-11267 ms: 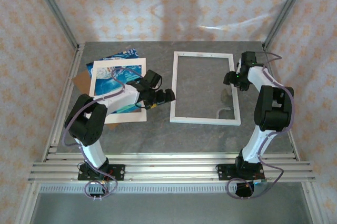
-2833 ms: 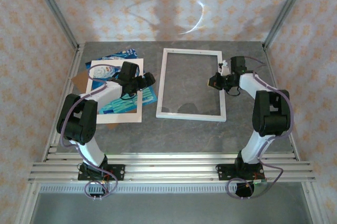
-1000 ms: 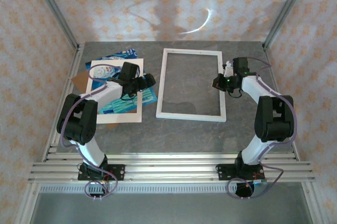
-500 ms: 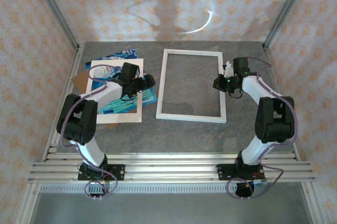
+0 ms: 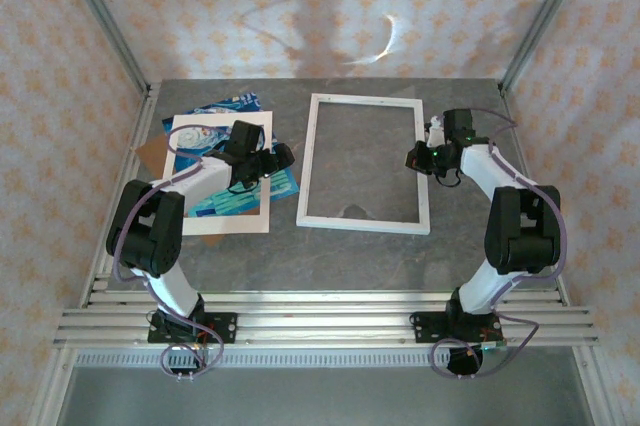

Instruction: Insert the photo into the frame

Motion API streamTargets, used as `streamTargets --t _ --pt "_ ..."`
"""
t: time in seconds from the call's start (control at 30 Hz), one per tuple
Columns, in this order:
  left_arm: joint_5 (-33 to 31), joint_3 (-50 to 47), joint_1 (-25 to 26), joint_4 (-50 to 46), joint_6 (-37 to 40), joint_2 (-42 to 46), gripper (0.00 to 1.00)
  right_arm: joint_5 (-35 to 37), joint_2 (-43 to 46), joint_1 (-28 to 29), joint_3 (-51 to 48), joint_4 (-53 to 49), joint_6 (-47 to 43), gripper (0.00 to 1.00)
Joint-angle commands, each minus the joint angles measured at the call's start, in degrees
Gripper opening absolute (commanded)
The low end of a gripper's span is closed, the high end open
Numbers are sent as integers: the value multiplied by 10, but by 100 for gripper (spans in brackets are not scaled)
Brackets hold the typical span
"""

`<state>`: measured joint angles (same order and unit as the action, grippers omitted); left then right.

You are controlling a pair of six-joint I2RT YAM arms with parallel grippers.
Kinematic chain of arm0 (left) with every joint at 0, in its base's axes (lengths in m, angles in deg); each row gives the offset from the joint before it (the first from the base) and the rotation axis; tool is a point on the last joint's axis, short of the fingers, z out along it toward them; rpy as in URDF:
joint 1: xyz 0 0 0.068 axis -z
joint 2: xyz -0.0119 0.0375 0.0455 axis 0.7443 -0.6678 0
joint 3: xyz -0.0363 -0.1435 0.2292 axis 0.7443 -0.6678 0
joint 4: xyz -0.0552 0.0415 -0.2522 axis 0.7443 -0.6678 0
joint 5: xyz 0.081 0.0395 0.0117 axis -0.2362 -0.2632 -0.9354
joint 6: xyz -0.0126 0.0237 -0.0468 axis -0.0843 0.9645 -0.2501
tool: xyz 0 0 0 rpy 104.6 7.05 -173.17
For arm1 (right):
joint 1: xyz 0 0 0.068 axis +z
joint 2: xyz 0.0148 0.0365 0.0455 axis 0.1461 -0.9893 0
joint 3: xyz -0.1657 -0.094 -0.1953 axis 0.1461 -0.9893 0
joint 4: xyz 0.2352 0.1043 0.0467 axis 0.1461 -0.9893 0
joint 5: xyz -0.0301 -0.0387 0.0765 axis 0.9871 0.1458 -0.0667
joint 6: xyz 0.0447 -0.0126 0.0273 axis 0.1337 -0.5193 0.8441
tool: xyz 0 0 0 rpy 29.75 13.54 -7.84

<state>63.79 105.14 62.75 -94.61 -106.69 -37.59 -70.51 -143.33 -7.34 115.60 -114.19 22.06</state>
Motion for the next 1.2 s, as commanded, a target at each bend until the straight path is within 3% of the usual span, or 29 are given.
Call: streamTargets --t 0.0,0.17,0.3,0.43,0.53,0.97,1.03,1.17 --pt "-14 -7 7 -5 9 20 100 -20 5 -3 9 -2 -5 0" --pt "-15 -7 10 -5 9 18 100 -30 0 -3 6 7 -7 0" --pt "-12 -4 13 -5 11 10 100 -35 -4 -3 10 23 -7 36" --pt "-16 11 21 -18 21 -2 100 -44 -24 -8 33 37 -1 51" --pt "-23 17 25 -27 30 -3 100 -60 -53 -16 58 36 8 55" --pt "-20 25 26 -26 31 -12 100 -90 -155 -36 128 55 96 56" --pt "-18 25 25 -24 30 -14 100 -101 -167 -36 133 66 110 51" --pt "-18 24 26 -22 30 -15 100 -135 -171 -36 132 83 128 28"
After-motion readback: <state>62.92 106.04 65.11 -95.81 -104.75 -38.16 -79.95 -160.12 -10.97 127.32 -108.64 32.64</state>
